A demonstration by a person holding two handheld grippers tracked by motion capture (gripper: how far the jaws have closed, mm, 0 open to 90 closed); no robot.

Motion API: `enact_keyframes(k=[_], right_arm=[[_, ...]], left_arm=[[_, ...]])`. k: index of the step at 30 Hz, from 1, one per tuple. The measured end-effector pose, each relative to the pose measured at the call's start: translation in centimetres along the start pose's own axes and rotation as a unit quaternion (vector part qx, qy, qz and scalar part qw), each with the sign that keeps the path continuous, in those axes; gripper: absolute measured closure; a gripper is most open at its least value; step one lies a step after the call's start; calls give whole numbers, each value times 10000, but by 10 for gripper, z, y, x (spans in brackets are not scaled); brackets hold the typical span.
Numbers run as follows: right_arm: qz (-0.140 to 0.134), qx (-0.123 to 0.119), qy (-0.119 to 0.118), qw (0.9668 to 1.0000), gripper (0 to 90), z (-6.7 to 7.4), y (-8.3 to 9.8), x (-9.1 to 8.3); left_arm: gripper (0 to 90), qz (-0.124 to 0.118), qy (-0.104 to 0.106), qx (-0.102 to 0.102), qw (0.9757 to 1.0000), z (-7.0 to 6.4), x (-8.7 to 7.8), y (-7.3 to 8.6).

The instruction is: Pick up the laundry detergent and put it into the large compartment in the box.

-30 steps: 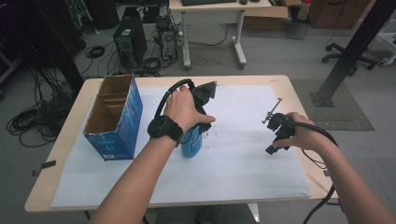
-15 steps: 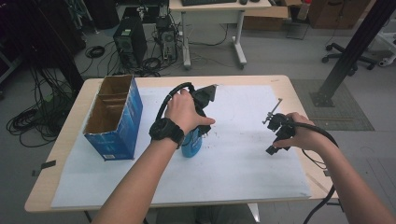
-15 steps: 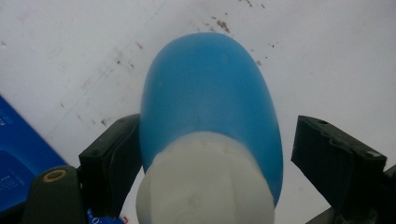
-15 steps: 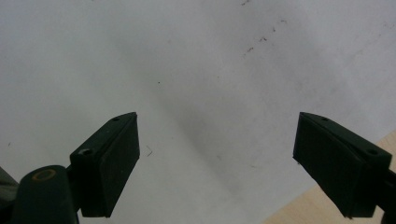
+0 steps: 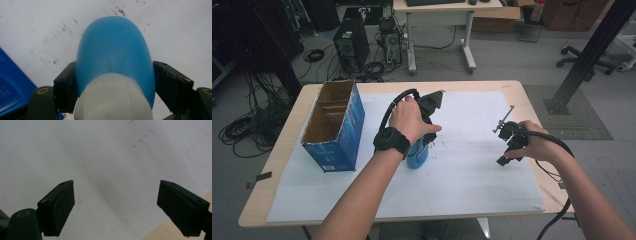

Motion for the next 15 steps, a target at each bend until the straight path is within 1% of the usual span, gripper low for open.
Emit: enact_keyframes(k=[4, 6, 8, 12, 13, 15], right_arm=[[2, 4, -1, 10000, 143, 0, 1, 0], [-3, -1, -2, 10000, 143, 0, 1, 0], [-1, 13, -8, 10000, 143, 0, 1, 0], [-11, 6, 1, 10000, 143, -1, 2, 0], [-13, 2, 2, 10000, 143, -1, 2, 0], [-9, 8, -1, 10000, 143, -1, 2, 0]], left_arm=[[281, 32, -25, -13, 10000, 0, 0, 0], [299, 34, -69, -16, 10000, 1, 0, 0], [322, 5, -79, -76, 9999, 1, 0, -1], [337, 29, -88, -95, 9999, 2, 0, -1], [342, 30, -122, -87, 9999, 2, 0, -1], [358, 34, -138, -130, 9998, 2, 0, -1]])
Point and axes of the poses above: each handheld gripper's, and its own axes: x roughly forward along the jaws, y roughly out of its underside, z roughly to its left, the point moved 7 cm from there along x, roughly forward along the jaws, and after that the axes turned 12 degrees about -y, right-handed, at the moved point
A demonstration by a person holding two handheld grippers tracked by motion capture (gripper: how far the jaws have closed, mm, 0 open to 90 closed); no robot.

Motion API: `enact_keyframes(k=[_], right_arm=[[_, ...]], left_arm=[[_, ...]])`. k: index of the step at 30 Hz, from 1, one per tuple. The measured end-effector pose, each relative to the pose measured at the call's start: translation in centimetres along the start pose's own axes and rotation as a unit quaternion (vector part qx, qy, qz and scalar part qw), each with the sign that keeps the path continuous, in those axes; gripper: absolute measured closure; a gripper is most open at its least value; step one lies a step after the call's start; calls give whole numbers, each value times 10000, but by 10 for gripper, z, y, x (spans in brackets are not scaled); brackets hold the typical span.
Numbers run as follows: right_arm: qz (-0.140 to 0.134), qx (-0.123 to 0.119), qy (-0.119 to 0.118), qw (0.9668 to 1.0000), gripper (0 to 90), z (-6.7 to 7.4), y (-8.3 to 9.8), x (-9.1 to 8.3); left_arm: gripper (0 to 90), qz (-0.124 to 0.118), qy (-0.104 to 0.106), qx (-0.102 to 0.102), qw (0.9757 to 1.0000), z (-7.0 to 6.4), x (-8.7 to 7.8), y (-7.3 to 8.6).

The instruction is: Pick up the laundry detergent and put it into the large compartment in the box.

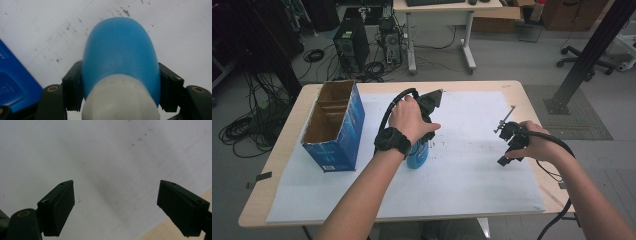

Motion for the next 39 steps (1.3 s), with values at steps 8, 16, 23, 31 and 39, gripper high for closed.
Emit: enact_keyframes(k=[8, 16, 23, 31, 39], right_arm=[[3, -3, -7, 10000, 143, 1, 0, 0], [-11, -8, 10, 10000, 143, 1, 0, -2], [-21, -3, 19, 10000, 144, 1, 1, -4], [-81, 3, 28, 10000, 144, 2, 1, -8], [-130, -4, 48, 9999, 144, 4, 1, -13]], left_arm=[[372, 9, 72, -78, 9999, 1, 0, -1], [377, 48, 85, 23, 9999, 2, -1, 0], [377, 59, 212, 14, 9998, 4, -9, -1], [377, -67, 204, -13, 9998, 13, -30, -3], [377, -98, 217, -5, 9997, 19, -49, -4]])
Point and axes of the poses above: each handheld gripper's, and its own axes: x roughly forward along the jaws, y roughly out of its underside, z roughly to its left, the point moved 7 cm from there along x, roughly forward along the jaws, and after that the axes turned 12 degrees about -y, right-handed, at the moved point
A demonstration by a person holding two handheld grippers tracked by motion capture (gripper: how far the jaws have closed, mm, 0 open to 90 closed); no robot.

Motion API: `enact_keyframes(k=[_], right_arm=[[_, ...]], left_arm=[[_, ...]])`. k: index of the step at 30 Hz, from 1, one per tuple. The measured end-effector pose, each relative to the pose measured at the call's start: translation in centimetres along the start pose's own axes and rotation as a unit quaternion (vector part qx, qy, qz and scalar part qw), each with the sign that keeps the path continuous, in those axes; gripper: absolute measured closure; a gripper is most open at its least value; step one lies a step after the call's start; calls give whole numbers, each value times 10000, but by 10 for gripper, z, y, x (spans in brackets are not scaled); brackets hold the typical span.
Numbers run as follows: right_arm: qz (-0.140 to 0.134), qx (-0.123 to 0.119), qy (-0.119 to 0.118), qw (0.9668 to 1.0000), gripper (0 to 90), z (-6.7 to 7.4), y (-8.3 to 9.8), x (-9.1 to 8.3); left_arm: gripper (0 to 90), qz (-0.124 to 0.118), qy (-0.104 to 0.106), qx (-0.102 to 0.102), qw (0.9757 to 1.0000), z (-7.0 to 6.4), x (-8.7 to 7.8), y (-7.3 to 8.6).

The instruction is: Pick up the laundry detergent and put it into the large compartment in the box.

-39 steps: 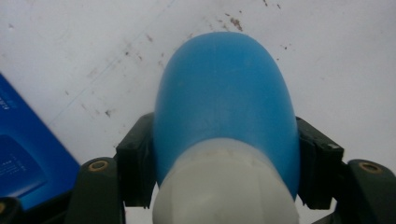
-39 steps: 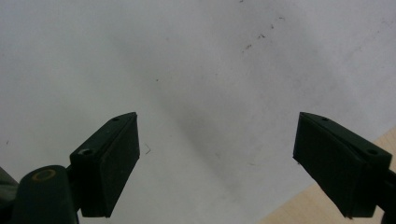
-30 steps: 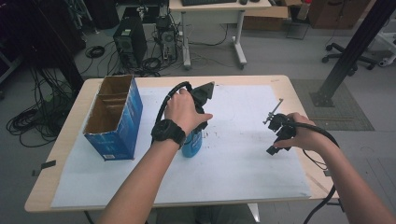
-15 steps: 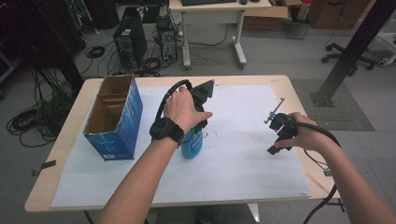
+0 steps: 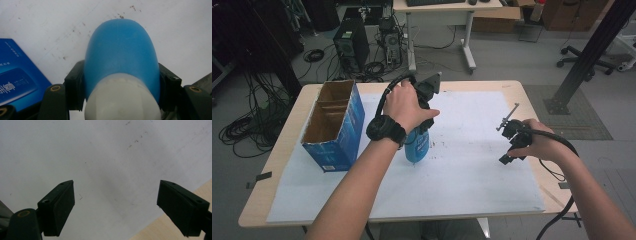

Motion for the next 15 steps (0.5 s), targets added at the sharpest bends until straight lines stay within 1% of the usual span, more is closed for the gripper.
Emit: enact_keyframes(k=[1, 3, 4, 8, 15], right_arm=[[-4, -5, -3, 10000, 144, 0, 0, 0], [-8, -11, 7, 10000, 144, 1, 0, -1], [-12, -5, 2, 10000, 144, 1, -1, -2], [-26, -9, 4, 10000, 144, 1, -1, -4], [-59, 11, -5, 10000, 145, 1, -1, -6]], left_arm=[[377, -17, 1, -35, 10000, 0, -2, 0], [377, -14, -3, -17, 10000, 2, -8, -1], [378, -34, -8, -53, 10000, 4, -10, -1], [378, -55, -11, -70, 10000, 9, -21, -2], [378, -36, -17, -91, 10000, 15, -33, -2]])
Point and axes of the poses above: each handheld gripper's, and its own axes: x roughly forward along the jaws, y roughly out of its underside, z roughly to its left, the point moved 7 cm from there along x, roughly forward along the jaws, and after that the axes turned 12 degrees about -y, right-handed, at the moved point
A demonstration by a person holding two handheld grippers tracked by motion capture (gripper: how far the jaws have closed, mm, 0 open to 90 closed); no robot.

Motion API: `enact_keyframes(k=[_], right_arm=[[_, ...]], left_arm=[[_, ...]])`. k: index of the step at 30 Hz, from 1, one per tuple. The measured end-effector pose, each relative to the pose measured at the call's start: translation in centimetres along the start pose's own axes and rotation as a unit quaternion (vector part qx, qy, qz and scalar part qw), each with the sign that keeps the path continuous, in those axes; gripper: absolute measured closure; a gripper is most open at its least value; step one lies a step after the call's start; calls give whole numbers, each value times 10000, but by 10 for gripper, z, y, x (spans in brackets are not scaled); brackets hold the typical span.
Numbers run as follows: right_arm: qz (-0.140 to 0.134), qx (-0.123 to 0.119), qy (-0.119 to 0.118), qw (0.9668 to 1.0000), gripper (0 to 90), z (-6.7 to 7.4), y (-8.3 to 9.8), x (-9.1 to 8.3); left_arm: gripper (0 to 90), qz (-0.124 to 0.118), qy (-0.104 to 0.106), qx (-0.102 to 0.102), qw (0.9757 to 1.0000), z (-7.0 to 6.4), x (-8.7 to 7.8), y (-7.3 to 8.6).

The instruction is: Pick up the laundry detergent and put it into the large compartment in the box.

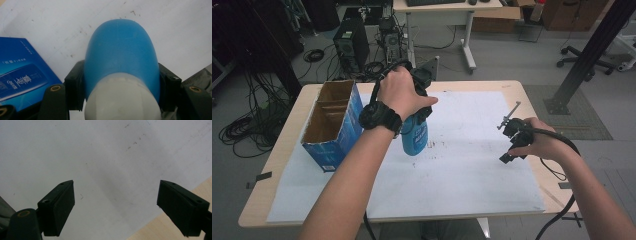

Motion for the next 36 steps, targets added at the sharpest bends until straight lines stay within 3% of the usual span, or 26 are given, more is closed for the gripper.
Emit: enact_keyframes(k=[13, 26, 36], right_arm=[[16, 40, -29, 10000, 147, 3, -3, -4], [91, -48, 7, 9999, 147, 13, -16, -12], [66, -39, 25, 10000, 147, 14, -16, -16]], left_arm=[[378, -2, 6, -8, 10000, 11, -17, -4], [378, 10, 66, 59, 10000, 17, -23, -4], [378, 9, 40, 61, 10000, 23, -30, -4]])
Point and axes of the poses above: each handheld gripper's, and its own axes: x roughly forward along the jaws, y roughly out of its underside, z roughly to its left, the point moved 7 cm from there along x, roughly forward along the jaws, and after that the axes turned 12 degrees about -y, right-handed, at the moved point
